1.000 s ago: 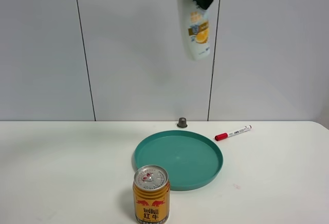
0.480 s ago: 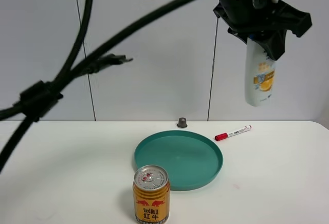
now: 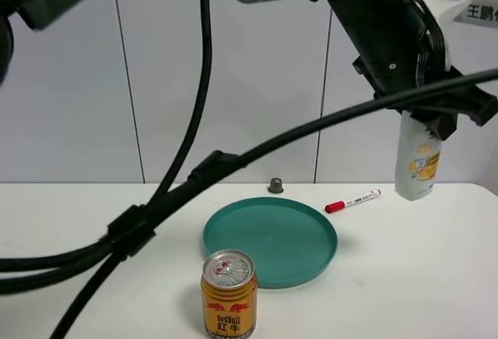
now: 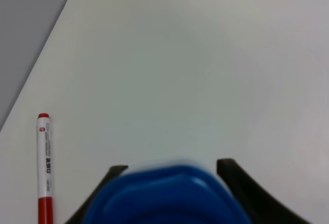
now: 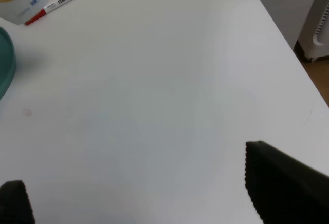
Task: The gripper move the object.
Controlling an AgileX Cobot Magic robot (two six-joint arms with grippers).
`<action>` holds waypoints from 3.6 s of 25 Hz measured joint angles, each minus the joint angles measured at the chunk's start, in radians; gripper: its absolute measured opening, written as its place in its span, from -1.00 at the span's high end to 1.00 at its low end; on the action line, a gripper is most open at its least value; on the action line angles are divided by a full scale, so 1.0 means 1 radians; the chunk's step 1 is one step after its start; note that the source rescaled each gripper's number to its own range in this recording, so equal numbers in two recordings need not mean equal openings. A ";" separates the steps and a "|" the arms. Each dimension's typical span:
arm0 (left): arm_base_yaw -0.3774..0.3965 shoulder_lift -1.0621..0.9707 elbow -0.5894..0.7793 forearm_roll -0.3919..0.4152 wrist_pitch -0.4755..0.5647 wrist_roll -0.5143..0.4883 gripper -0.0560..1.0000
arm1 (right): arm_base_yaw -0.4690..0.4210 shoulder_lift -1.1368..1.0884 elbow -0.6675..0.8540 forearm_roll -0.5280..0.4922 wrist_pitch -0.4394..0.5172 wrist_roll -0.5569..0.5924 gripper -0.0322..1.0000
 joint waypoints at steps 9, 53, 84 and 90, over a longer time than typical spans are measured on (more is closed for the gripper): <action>0.074 0.083 0.000 -0.123 -0.024 0.179 0.89 | 0.000 0.000 0.000 0.000 0.000 0.000 -1.00; 0.132 0.203 -0.011 -0.258 -0.017 0.661 0.65 | 0.000 0.000 0.000 0.000 0.000 0.000 -1.00; 0.160 -0.074 -0.012 0.024 0.232 0.287 -0.51 | 0.000 0.000 0.000 0.000 0.000 0.000 -1.00; 0.225 -0.253 0.006 0.170 0.403 0.155 -0.51 | 0.000 0.000 0.000 0.000 0.000 0.000 -1.00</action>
